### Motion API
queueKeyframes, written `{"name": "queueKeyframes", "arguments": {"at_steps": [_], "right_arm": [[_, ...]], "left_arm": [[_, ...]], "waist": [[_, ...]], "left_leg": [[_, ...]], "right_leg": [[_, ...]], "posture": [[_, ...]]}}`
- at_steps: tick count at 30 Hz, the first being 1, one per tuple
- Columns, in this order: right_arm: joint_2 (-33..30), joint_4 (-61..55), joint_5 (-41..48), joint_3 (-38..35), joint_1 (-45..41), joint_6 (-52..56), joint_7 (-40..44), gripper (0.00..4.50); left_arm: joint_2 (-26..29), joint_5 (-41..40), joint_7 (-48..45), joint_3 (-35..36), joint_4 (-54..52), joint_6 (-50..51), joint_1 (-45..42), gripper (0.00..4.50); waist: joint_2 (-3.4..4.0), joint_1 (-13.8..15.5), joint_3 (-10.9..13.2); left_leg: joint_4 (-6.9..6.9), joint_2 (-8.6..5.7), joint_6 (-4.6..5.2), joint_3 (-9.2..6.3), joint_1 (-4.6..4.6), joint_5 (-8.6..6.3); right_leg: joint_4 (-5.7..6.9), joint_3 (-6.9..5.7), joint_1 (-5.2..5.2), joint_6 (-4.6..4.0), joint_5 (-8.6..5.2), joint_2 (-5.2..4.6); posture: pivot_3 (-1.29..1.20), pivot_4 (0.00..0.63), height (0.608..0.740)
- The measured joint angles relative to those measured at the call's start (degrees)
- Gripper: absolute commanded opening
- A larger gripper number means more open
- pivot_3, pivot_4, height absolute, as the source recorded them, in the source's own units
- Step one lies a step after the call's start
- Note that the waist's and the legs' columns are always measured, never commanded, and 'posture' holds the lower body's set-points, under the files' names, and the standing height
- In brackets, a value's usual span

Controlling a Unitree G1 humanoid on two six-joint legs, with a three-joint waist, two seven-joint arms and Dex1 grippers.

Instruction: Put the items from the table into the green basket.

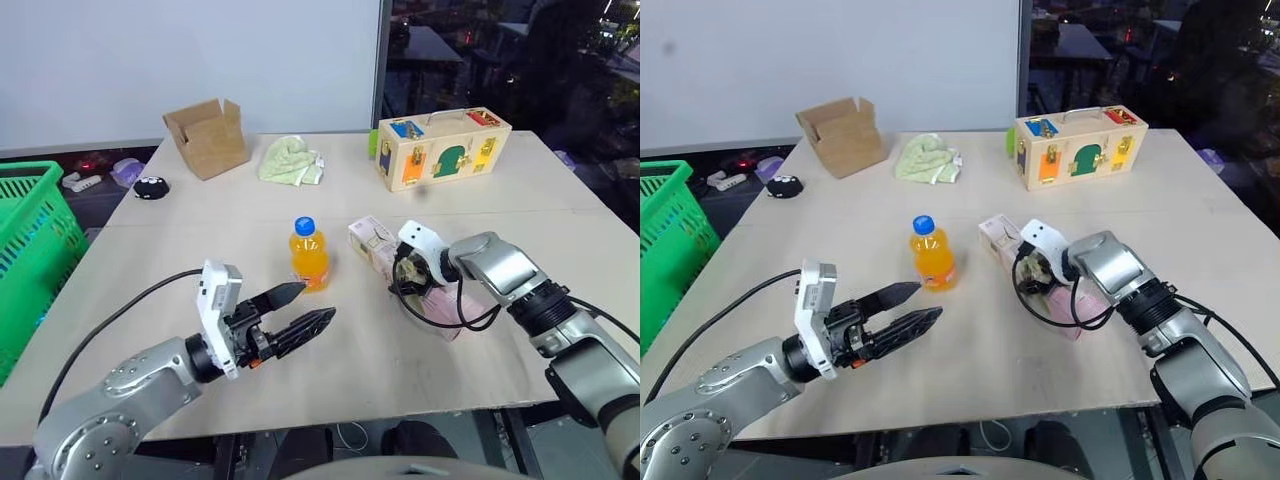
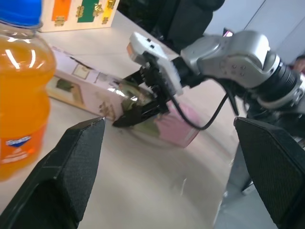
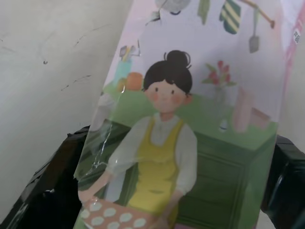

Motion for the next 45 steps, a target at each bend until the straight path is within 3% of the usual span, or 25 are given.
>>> {"name": "queueKeyframes", "arguments": {"at_steps": [9,13,19,21,26,30,34,40,45], "right_arm": [[-5.49,-5.63,0.69,-3.92,3.83,0.14,3.21,3.98],[-3.75,-4.62,-0.30,-4.22,3.12,0.06,2.93,2.49],[-2.39,-5.13,-1.78,-5.28,3.37,0.43,1.83,1.09],[-2.39,-6.22,-1.76,-5.85,3.88,0.98,1.58,0.85],[-3.01,-10.63,0.43,-10.88,6.98,1.87,1.67,0.85],[-3.04,-21.58,12.54,-21.43,12.29,7.05,6.66,0.85],[-2.57,-31.21,21.33,-25.82,13.68,8.54,8.93,0.85],[-0.53,-37.44,29.42,-26.10,13.45,10.01,8.97,0.85],[1.44,-37.42,32.35,-24.01,12.00,9.43,9.88,0.85]], "left_arm": [[2.15,10.68,-6.10,-1.35,-1.89,-3.36,0.64,4.50],[2.24,14.23,-9.23,-2.97,-1.20,-4.82,0.82,4.50],[1.89,17.10,-11.93,-2.98,0.17,-6.34,1.74,4.50],[1.38,17.47,-12.38,-2.97,0.53,-6.51,2.48,4.50],[-0.46,17.17,-12.28,-2.86,0.61,-6.67,2.55,4.50],[-3.46,9.96,-9.42,-2.61,1.78,-4.06,-0.98,4.50],[-5.07,1.20,-4.03,-2.45,3.51,-0.60,-8.05,4.50],[-8.11,-7.13,2.95,-4.27,7.52,2.98,-19.51,4.50],[-9.52,-8.86,4.64,-6.57,10.81,4.94,-24.64,4.50]], "waist": [[0.35,0.68,0.23],[0.25,0.06,0.14],[0.24,-0.87,0.14],[0.24,-1.07,0.15],[0.21,-0.99,0.17],[0.38,-0.87,0.29],[0.50,-1.10,0.37],[0.50,-1.96,0.37],[0.48,-2.76,0.37]], "left_leg": [[0.01,-0.05,0.01,-0.10,-0.63,-0.01],[0.00,0.00,0.01,-0.13,-0.54,-0.01],[-0.01,0.05,0.01,0.01,0.10,-0.01],[-0.01,0.04,0.01,0.07,0.10,-0.01],[-0.01,0.03,0.02,0.06,-0.25,-0.02],[-0.02,0.06,0.03,-0.26,-0.75,-0.02],[-0.07,0.05,0.04,-0.34,-0.73,-0.02],[0.07,-0.02,0.04,-0.16,-0.62,-0.02],[0.11,-0.06,0.04,-0.18,-0.65,-0.02]], "right_leg": [[-0.11,0.04,-0.42,0.00,0.01,0.03],[-0.07,-0.04,-0.35,0.00,0.00,0.13],[-0.02,0.01,0.00,-0.01,0.01,0.01],[-0.03,0.04,0.00,-0.01,0.01,-0.02],[-0.06,0.05,-0.22,0.02,0.01,-0.02],[0.00,-0.03,-0.61,0.21,0.13,0.11],[0.00,-0.09,-0.60,0.21,0.13,0.30],[0.01,0.01,-0.45,0.23,0.14,0.30],[-0.02,0.04,-0.43,0.22,0.15,0.31]], "posture": [[0.11,0.000,0.740],[0.11,0.000,0.740],[0.12,0.000,0.740],[0.13,0.000,0.740],[0.12,0.000,0.740],[0.09,0.000,0.740],[0.06,0.000,0.740],[0.02,0.000,0.740],[0.02,0.000,0.740]]}}
